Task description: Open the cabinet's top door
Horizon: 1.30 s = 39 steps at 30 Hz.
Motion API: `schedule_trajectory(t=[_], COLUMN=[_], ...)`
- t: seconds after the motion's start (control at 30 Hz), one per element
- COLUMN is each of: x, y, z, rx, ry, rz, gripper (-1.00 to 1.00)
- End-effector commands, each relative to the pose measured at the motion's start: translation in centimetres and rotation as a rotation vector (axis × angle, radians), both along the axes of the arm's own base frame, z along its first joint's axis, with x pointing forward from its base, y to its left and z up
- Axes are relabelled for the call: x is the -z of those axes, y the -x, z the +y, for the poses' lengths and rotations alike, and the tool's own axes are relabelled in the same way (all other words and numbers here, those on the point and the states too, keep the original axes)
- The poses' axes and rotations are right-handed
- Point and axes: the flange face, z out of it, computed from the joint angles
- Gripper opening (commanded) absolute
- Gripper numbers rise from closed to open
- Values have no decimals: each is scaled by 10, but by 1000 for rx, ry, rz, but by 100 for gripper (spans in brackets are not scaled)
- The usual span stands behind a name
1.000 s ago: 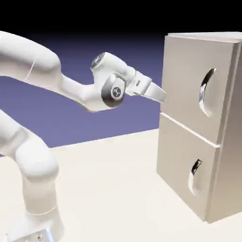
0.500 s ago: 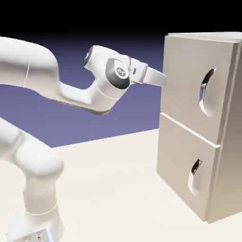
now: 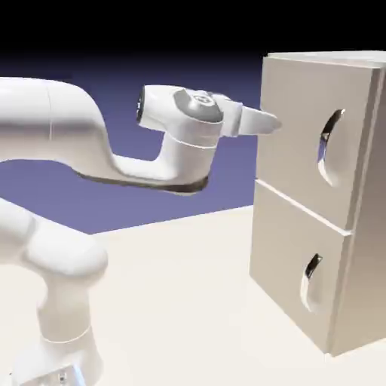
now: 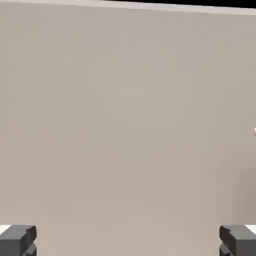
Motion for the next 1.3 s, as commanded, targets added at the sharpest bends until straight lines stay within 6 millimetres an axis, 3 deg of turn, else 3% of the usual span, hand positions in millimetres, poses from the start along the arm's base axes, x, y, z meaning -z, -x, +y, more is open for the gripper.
schedule_trajectory(t=[0.0,0.3,0.63,0.7,0.87,0.9,1.27], x=[1,23,64,64,64,64,64], y=[-1,-14,-38,-38,-88,-88,-31], z=[-4,-46,-95,-96,-93,-93,-63], rx=[0,3,-4,-4,-4,-4,185], ry=[-3,-34,-67,-67,-68,-68,-52], rz=[-10,-93,-158,-158,-158,-158,-164], gripper=[100,100,100,100,100,-100,-100])
